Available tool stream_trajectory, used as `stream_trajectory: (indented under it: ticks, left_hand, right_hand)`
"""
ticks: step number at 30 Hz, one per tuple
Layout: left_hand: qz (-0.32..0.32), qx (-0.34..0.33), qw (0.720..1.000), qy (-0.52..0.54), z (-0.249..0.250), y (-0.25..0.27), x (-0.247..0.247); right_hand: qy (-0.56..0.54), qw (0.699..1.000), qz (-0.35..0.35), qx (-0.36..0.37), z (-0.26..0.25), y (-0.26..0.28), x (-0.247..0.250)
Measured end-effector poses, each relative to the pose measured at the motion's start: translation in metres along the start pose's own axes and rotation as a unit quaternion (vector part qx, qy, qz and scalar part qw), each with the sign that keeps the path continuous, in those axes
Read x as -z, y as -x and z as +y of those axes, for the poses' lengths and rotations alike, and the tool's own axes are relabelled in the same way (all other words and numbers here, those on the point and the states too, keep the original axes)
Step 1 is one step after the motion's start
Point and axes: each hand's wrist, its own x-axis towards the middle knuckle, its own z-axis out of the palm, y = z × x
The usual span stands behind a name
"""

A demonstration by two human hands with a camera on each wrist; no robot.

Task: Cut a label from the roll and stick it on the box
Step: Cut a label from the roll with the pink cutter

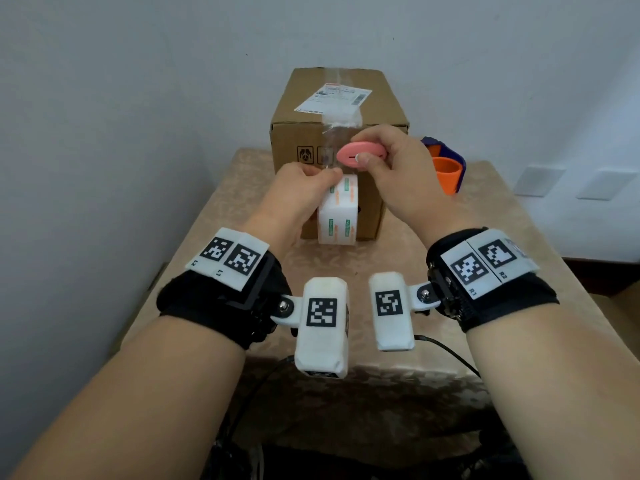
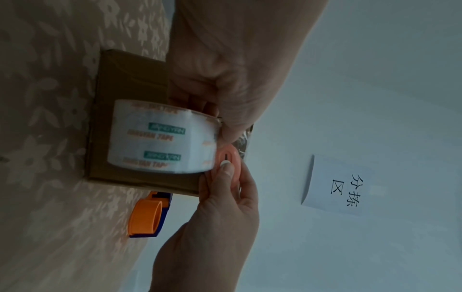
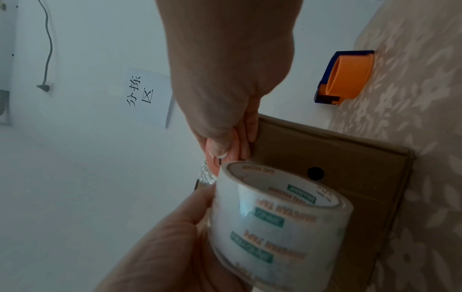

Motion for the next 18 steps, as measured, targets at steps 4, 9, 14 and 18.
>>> stream_trajectory:
  ticks: [4,9,14,18]
  left_hand:
    - [-0.014,0.0,1.0,0.007,-0.002,-0.001,0.002]
    - [-0.015,-0.001,1.0,0.003,0.0,0.002,0.003]
    - [-0.029,-0.001,0.999,-0.034,-0.004,0.003,0.004]
    - [-0.023,0.005,0.999,-0.041,-0.01,0.004,0.004]
  right_hand:
    - [0.016,1.0,0.012,-0.002,0.001,0.003,-0.004]
    - [0.026,1.0,0.012,-0.007,0.0,0.008,-0.007]
    - [0.03,0.999,0.026,-0.007,0.0,0.006,-0.008]
    - [0.026,0.999,0.025,-0.009,0.003,0.002,-0.006]
